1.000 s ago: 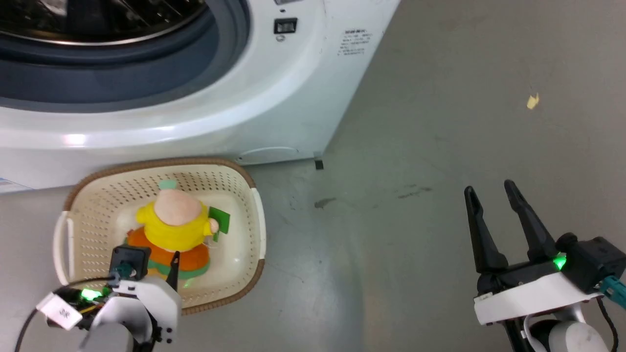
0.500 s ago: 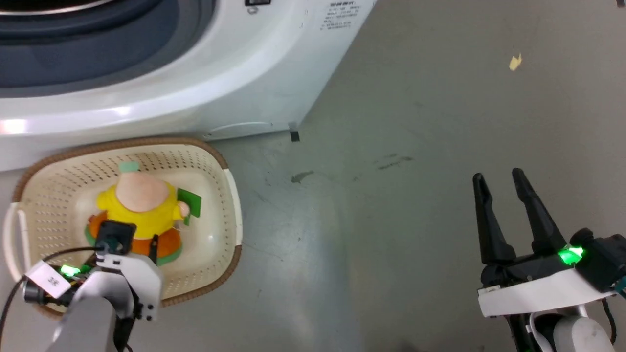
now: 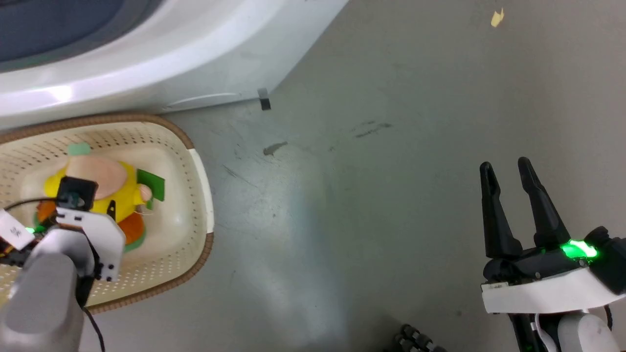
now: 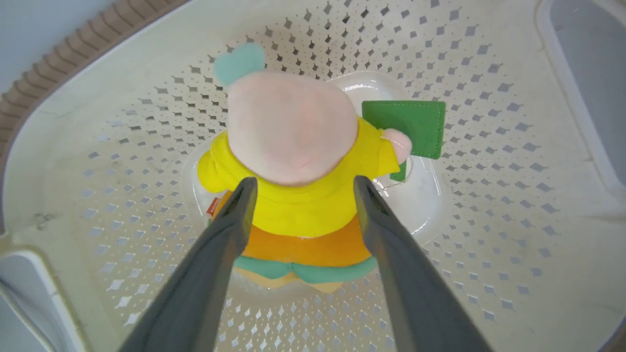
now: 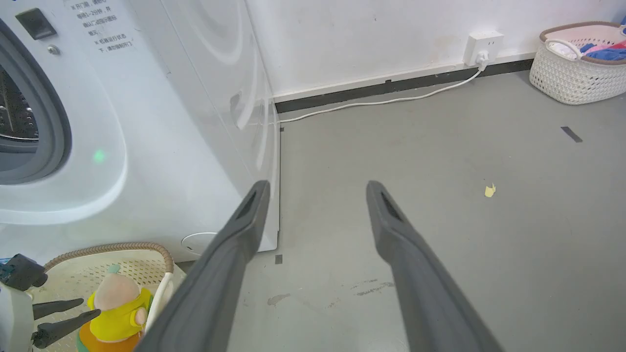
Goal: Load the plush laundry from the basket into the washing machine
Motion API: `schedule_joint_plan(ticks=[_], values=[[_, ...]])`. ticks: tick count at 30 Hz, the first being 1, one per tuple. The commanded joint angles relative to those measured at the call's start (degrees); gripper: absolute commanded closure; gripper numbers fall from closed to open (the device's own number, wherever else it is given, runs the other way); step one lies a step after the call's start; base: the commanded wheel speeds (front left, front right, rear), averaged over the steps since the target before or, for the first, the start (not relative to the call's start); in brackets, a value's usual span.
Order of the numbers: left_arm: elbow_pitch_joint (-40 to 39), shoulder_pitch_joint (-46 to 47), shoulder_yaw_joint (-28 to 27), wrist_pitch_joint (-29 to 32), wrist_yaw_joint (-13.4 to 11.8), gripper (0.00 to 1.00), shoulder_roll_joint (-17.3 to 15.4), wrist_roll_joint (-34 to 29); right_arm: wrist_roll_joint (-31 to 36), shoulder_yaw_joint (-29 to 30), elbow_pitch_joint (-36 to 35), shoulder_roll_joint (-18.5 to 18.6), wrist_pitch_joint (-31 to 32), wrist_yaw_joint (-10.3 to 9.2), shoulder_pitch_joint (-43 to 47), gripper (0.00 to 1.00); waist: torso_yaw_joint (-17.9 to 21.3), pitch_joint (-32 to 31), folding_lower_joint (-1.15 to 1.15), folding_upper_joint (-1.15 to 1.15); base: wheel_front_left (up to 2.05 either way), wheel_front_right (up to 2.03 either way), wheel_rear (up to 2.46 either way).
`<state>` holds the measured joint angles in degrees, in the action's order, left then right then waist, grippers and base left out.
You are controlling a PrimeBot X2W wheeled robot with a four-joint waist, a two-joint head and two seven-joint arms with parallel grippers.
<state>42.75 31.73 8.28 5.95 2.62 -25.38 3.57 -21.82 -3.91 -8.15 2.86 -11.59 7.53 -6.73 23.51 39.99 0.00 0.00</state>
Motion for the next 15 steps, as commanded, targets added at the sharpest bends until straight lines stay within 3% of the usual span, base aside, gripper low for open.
schedule_joint_plan(ticks=[1, 14, 15], values=[[1.1, 1.6, 0.4, 0.5, 0.2, 0.0, -0.7, -0.1, -0.7, -0.1, -0.5, 0.0, -0.6, -0.03, -1.1, 0.0, 0.6, 1.0, 0.0, 0.0, 0.0, 0.0, 0.0], [9.0, 10.4, 3.1, 6.8, -0.7, 0.0, -4.2, -0.3, -4.3, -0.5, -1.4, 0.0, -2.2, -0.04, -2.2, 0.0, 3.3, 7.5, 0.0, 0.0, 0.0, 0.0, 0.0], [9.5, 10.8, 3.2, 6.9, -1.0, 0.05, -4.5, -0.2, -4.6, -0.6, -1.5, 0.0, -2.3, -0.04, -2.3, 0.0, 3.5, 7.9, 0.0, 0.0, 0.0, 0.0, 0.0]])
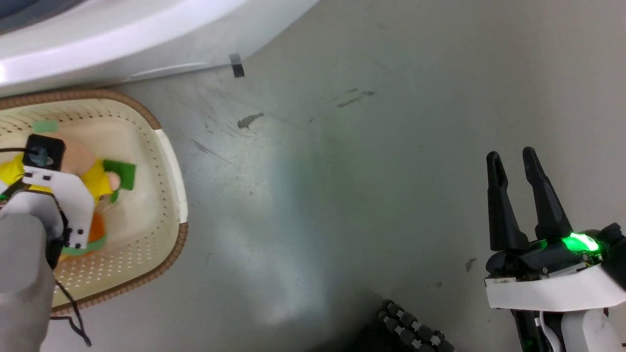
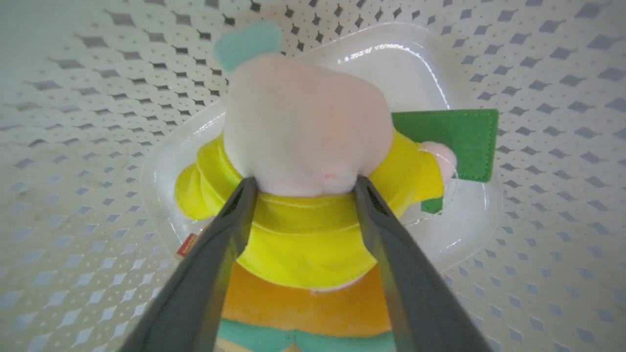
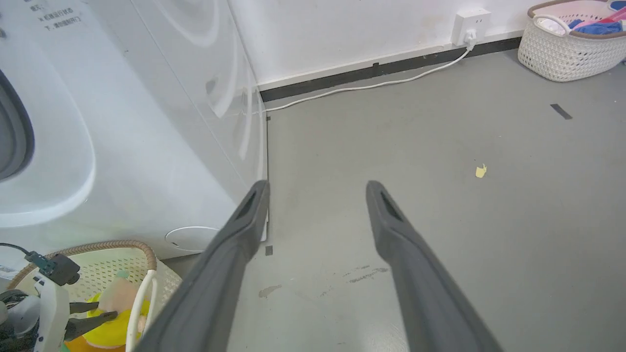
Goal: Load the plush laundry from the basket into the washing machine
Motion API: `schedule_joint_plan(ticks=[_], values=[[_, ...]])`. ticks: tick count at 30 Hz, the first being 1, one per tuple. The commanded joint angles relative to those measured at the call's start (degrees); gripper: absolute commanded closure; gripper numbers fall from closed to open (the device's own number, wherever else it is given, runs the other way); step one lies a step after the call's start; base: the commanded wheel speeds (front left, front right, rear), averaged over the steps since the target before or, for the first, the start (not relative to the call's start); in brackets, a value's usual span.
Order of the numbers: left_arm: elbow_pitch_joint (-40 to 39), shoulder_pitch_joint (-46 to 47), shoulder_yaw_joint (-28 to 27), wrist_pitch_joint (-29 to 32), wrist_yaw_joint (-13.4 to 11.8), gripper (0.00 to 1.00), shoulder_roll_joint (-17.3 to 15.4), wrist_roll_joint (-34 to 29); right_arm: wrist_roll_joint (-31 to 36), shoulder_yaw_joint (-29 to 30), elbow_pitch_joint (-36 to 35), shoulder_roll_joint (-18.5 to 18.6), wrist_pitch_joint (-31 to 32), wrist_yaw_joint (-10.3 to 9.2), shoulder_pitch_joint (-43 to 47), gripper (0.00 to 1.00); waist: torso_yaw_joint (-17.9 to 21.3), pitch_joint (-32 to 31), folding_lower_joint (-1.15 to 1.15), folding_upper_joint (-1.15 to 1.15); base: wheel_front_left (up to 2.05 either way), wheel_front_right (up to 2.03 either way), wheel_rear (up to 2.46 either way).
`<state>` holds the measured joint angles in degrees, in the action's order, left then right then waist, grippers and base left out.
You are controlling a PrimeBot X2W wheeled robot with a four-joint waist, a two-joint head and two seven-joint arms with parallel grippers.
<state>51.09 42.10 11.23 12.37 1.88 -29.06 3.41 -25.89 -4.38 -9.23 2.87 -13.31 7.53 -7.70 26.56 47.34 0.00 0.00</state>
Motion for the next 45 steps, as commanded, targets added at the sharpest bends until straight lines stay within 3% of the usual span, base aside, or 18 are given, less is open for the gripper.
schedule_joint_plan(ticks=[1, 9, 16, 29, 35, 39, 45], values=[[1.6, 0.8, 0.3, 0.4, -0.4, 1.0, -1.0, 0.1, -0.8, -0.3, -0.4, 0.0, -0.7, -0.04, -1.4, 0.0, 0.7, 1.0, 0.0, 0.0, 0.0, 0.0, 0.0], [5.5, 1.5, 0.0, -3.0, -0.6, 1.0, -3.4, 2.4, -2.4, -1.9, -0.4, 0.0, -1.6, -0.04, -3.5, 0.0, 3.0, 2.8, 0.0, 0.0, 0.0, 0.0, 0.0], [6.4, -1.7, -1.7, -7.8, -2.1, 1.0, -2.7, 5.1, -0.8, -3.4, 0.7, 0.0, -1.7, -0.04, -4.8, 0.0, 4.0, -1.6, 0.0, 0.0, 0.0, 0.0, 0.0], [9.8, -7.8, -1.3, -22.6, -0.2, 1.0, 9.4, 9.8, 9.2, 2.5, 3.2, 0.0, -1.7, -0.04, -0.1, 0.0, -7.2, -21.2, 0.0, 0.0, 0.0, 0.0, 0.0], [8.9, -10.2, -1.2, -26.5, 0.8, 1.0, 12.3, 10.8, 11.4, 3.8, 3.7, 0.0, -1.7, -0.04, 1.3, 0.0, -10.8, -26.9, 0.0, 0.0, 0.0, 0.0, 0.0], [4.7, -13.0, -1.8, -27.3, 0.8, 1.0, 14.4, 11.6, 12.5, 4.9, 4.2, 0.0, -1.7, -0.04, 2.8, 0.0, -13.1, -30.6, 0.0, 0.0, 0.0, 0.0, 0.0], [-11.7, -20.0, -5.0, -27.3, -0.1, 1.0, 17.1, 11.9, 13.6, 5.7, 4.1, 0.0, -1.7, -0.04, 4.5, 0.0, -15.5, -33.8, 0.0, 0.0, 0.0, 0.0, 0.0]])
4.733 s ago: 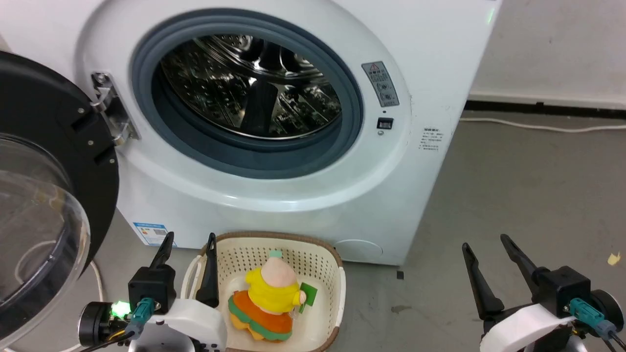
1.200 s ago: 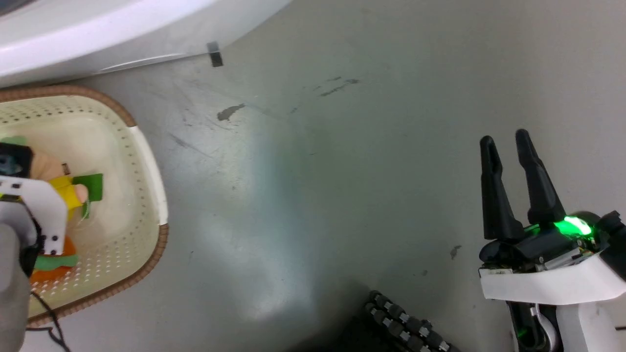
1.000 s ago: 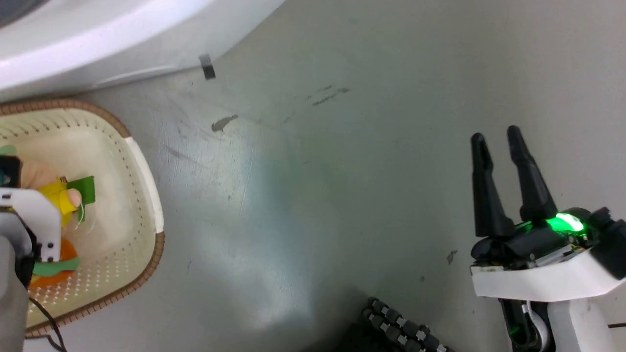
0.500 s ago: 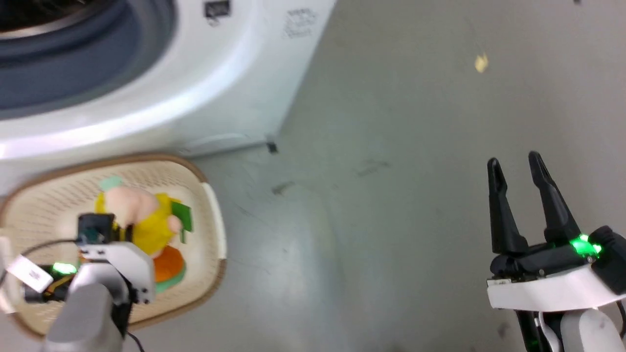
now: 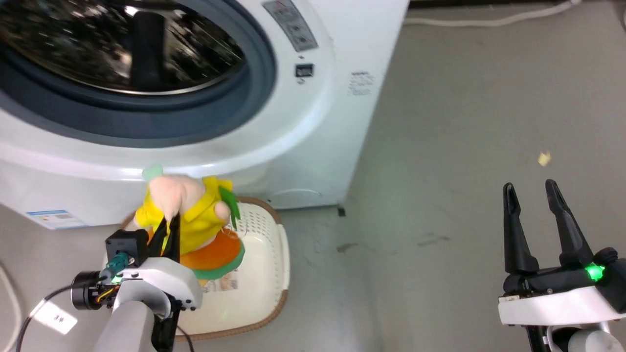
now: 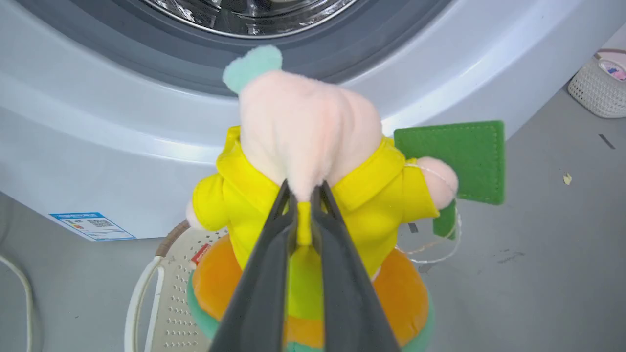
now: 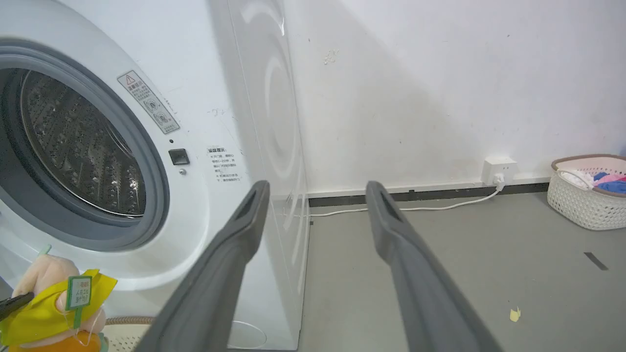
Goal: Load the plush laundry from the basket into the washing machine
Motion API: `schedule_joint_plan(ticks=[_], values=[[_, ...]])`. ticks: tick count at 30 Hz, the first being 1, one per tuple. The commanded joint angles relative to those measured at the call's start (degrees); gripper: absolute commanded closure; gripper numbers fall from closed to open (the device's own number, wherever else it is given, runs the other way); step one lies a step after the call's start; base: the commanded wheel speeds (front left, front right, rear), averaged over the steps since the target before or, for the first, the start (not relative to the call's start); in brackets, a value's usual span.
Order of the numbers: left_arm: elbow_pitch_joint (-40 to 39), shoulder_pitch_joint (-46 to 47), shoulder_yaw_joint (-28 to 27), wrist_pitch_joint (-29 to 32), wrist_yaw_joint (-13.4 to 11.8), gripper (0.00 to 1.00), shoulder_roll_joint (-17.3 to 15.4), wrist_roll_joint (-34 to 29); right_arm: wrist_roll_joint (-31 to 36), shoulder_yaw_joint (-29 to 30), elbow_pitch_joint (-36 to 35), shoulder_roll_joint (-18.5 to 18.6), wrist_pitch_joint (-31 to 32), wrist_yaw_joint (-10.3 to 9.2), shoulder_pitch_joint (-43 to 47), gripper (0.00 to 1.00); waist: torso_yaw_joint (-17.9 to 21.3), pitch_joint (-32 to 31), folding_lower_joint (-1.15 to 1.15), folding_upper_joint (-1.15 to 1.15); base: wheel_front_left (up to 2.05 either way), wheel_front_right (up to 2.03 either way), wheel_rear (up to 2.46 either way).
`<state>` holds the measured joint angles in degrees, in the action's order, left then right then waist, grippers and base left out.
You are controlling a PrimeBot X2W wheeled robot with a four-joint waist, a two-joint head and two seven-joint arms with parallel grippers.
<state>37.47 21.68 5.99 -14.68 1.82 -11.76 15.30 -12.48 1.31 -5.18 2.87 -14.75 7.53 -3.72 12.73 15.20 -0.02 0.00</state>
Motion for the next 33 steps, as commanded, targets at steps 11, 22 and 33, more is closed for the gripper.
schedule_joint_plan(ticks=[11, 22, 33], values=[[-27.9, -5.3, -7.0, -0.3, -1.4, 1.0, 2.9, -3.8, -0.1, -0.8, -0.8, 0.0, -0.2, -0.04, 0.0, 0.0, -2.0, 0.2, 0.02, 0.0, 0.0, 0.0, 0.0], [-31.6, 6.8, -10.7, 1.2, 1.1, 1.0, -4.7, -6.8, -3.7, -4.3, -1.5, 0.0, -0.2, -0.04, -5.2, 0.0, 4.0, 10.8, 0.02, 0.0, 0.0, 0.0, 0.0], [-23.4, 31.4, -8.1, 17.4, 4.5, 1.0, -19.1, -9.3, -10.6, -5.9, -1.4, 0.0, -0.2, -0.04, -10.4, 0.0, 12.0, 22.9, 0.02, 0.0, 0.0, 0.0, 0.0]])
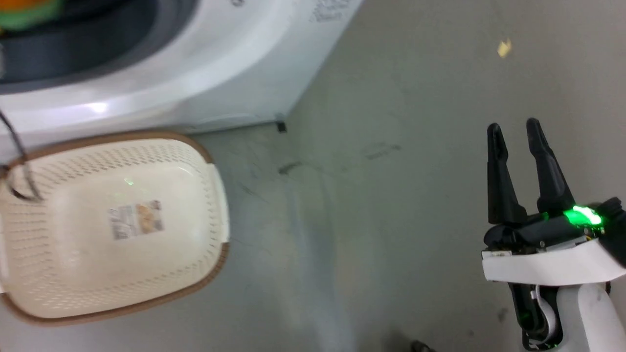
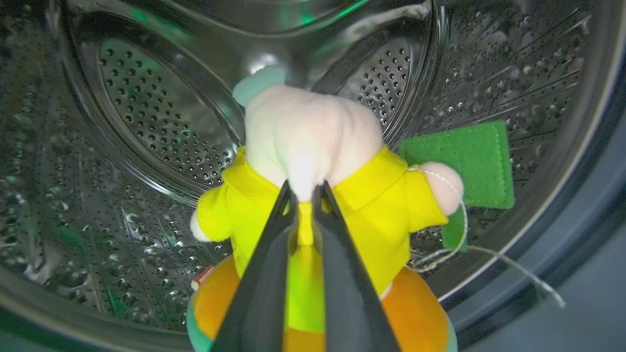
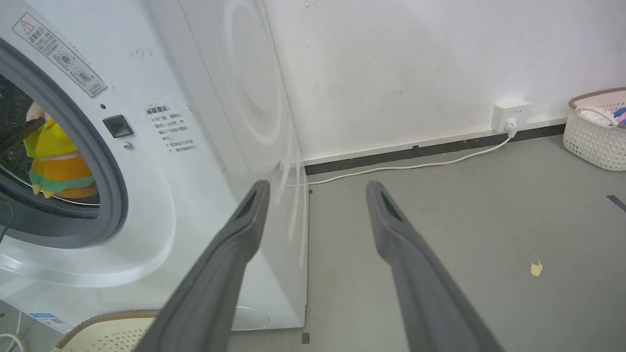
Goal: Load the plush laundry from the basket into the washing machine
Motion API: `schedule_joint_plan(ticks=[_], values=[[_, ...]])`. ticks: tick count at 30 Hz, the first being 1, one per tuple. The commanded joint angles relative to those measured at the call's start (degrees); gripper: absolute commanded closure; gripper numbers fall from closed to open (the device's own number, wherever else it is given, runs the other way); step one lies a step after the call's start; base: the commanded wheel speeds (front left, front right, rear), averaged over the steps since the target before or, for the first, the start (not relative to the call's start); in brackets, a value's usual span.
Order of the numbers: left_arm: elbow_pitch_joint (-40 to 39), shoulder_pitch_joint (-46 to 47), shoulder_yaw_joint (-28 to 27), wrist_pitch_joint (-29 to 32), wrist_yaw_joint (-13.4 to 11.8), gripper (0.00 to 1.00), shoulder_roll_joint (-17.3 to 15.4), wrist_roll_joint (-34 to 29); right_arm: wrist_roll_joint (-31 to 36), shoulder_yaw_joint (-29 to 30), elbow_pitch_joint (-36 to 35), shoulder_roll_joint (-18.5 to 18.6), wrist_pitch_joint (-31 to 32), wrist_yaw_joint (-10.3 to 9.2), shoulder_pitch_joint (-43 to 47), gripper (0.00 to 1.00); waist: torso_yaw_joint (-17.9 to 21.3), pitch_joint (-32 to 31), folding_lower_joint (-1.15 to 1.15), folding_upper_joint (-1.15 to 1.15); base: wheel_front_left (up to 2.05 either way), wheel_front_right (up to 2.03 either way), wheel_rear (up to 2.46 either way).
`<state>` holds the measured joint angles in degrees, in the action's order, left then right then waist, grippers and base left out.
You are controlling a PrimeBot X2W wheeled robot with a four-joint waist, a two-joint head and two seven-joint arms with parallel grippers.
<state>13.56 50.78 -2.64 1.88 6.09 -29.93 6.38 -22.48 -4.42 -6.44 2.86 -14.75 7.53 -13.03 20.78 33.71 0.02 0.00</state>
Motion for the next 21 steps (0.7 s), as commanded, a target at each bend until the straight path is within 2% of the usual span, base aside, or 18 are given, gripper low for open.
schedule_joint_plan(ticks=[1, 5, 12, 16, 21], values=[[1.6, 4.8, 1.0, 2.3, 0.5, 1.0, -2.0, -0.4, -1.2, -0.3, -0.1, 0.0, -0.2, -0.04, -1.3, 0.0, 4.4, 5.2, -0.02, 0.0, 0.0, 0.0, 0.0], [7.0, 14.6, 3.8, 6.0, 1.0, 1.0, -7.0, -2.1, -3.4, -0.7, 0.3, 0.0, -0.2, -0.04, -2.0, 0.0, 6.6, 8.1, -0.02, 0.0, 0.0, 0.0, 0.0], [17.6, 26.6, 8.9, 8.8, 1.3, 1.0, -11.5, -4.2, -5.2, -2.0, 0.4, 0.0, -0.2, -0.04, -2.7, 0.0, 8.9, 10.9, -0.02, 0.0, 0.0, 0.0, 0.0], [23.1, 29.4, 10.8, 8.5, 1.3, 1.0, -12.3, -5.2, -5.5, -2.0, 0.2, 0.0, -0.2, -0.04, -2.8, 0.0, 9.1, 11.5, -0.02, 0.0, 0.0, 0.0, 0.0], [28.1, 29.9, 13.3, 7.5, 1.4, 1.0, -11.4, -5.2, -4.9, -1.9, 0.3, 0.0, -0.2, -0.04, -3.0, 0.0, 8.1, 11.3, -0.02, 0.0, 0.0, 0.0, 0.0]])
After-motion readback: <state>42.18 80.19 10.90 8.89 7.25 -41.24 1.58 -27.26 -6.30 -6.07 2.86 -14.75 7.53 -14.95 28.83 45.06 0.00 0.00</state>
